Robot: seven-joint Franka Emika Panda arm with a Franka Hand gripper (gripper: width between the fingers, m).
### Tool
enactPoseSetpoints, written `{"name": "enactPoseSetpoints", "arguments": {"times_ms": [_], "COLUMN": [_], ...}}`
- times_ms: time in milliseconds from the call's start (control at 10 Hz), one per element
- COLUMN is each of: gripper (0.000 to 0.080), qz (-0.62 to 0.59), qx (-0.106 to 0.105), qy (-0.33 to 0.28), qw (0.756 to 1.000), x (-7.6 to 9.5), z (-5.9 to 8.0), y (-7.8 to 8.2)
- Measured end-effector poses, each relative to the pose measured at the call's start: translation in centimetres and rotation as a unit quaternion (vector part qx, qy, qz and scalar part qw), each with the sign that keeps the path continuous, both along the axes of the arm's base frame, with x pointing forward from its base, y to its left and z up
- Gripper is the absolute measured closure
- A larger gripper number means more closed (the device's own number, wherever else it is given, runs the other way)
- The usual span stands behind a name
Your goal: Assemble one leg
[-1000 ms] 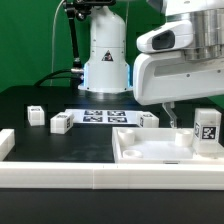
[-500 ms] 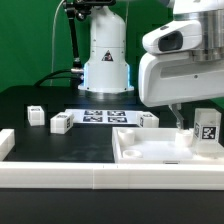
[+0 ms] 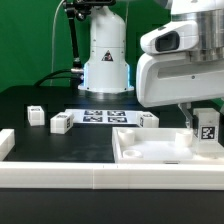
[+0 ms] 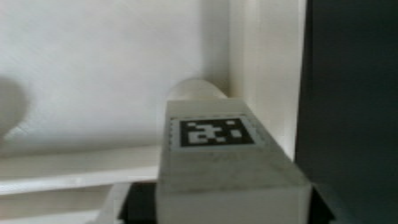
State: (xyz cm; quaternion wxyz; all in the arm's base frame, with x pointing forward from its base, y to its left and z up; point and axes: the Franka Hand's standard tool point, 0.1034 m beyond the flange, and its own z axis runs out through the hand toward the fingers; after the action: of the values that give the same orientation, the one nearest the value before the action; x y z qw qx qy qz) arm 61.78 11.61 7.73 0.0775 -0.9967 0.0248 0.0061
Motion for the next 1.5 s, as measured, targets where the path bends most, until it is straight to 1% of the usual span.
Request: {"name": "enactPoseSetpoints", "arguments": {"times_ms": [300, 500, 600, 800, 900, 1000, 1100, 1300, 1400, 1500], "gripper": [0.0505, 0.0505, 0.0505, 0.0505, 0.0505, 0.0505, 0.0505, 0.0505, 0.0505, 0.0298], "qz": [-0.097, -0.223, -0.287, -0.414, -0.474, -0.509, -0.518, -0.541, -0.523, -0.492], "qx": [-0.001, -0.002, -0.005, -0.011, -0.014, -0.017, -0.013, -0.007, -0.008, -0.009], "qy": [0.015, 0.027, 0.036, 0.051, 0.057, 0.059, 0.062, 0.068, 0.066, 0.062], "qw": [0.995, 0.974, 0.957, 0.909, 0.878, 0.859, 0.853, 0.838, 0.85, 0.868], "x": [0.0, -0.3, -0.5, -0.7, -0.8, -0.8, -0.7, -0.7, -0.7, -0.7], "z": [0.0, -0.2, -0.2, -0.3, -0.2, -0.3, -0.3, -0.3, -0.4, -0.5], "y": [-0.1, 0.0, 0.4, 1.0, 1.2, 1.2, 0.7, 0.8, 0.8, 0.7]}}
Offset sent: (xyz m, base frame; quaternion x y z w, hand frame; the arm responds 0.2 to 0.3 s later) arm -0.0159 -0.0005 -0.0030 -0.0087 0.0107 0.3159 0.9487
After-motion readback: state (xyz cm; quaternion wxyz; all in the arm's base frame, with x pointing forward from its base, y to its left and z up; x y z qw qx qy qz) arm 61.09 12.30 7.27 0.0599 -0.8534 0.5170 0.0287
